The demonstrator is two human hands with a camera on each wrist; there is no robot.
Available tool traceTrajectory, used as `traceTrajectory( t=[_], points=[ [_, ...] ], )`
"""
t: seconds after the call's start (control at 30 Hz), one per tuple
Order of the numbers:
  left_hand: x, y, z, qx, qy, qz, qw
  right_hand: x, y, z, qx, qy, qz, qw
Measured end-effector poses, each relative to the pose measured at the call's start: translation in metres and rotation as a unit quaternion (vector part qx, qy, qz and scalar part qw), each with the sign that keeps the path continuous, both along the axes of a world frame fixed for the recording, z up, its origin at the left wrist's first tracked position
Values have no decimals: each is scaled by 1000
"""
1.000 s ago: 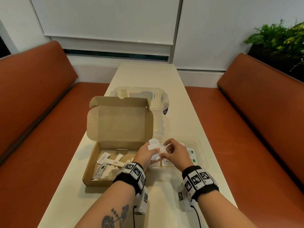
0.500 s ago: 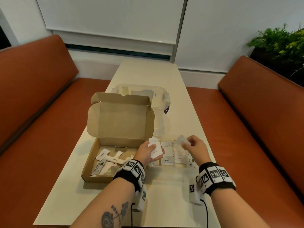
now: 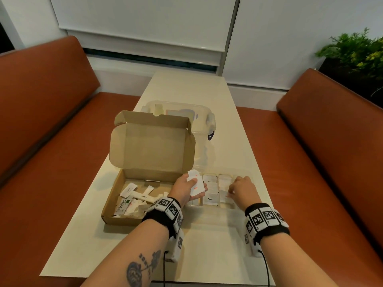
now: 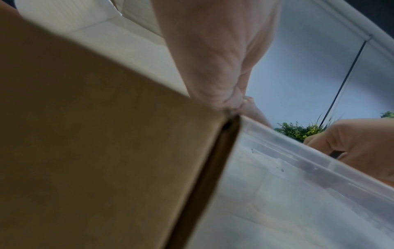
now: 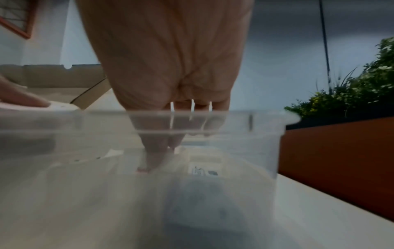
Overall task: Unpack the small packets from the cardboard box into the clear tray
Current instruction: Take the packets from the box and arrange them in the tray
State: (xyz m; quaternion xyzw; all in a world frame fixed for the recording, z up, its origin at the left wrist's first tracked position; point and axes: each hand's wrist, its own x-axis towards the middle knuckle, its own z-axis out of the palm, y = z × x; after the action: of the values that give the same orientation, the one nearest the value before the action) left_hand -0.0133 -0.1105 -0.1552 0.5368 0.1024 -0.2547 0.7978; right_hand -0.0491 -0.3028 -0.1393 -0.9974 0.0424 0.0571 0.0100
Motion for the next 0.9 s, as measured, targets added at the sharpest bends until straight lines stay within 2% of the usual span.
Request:
traceTrajectory(
  t=[0.2,0.33,0.47,0.63,0.9],
  points=[
    [1,0,0,4,4,-2,1000,-2,0,-5,-17,6,21,1000],
    [1,0,0,6,1,-5,1000,-6,1,-9,50,-35,-10,998],
    [1,0,-2,1,5,-4,1000,-8,4,-11,83,-38,-9,996],
    [1,0,-3,3,5,-5,1000,-6,4,-10,116,-14,4,993],
    [0,0,0,5,6,-5,1000,1,-6,-4,103,23,52,993]
  ],
)
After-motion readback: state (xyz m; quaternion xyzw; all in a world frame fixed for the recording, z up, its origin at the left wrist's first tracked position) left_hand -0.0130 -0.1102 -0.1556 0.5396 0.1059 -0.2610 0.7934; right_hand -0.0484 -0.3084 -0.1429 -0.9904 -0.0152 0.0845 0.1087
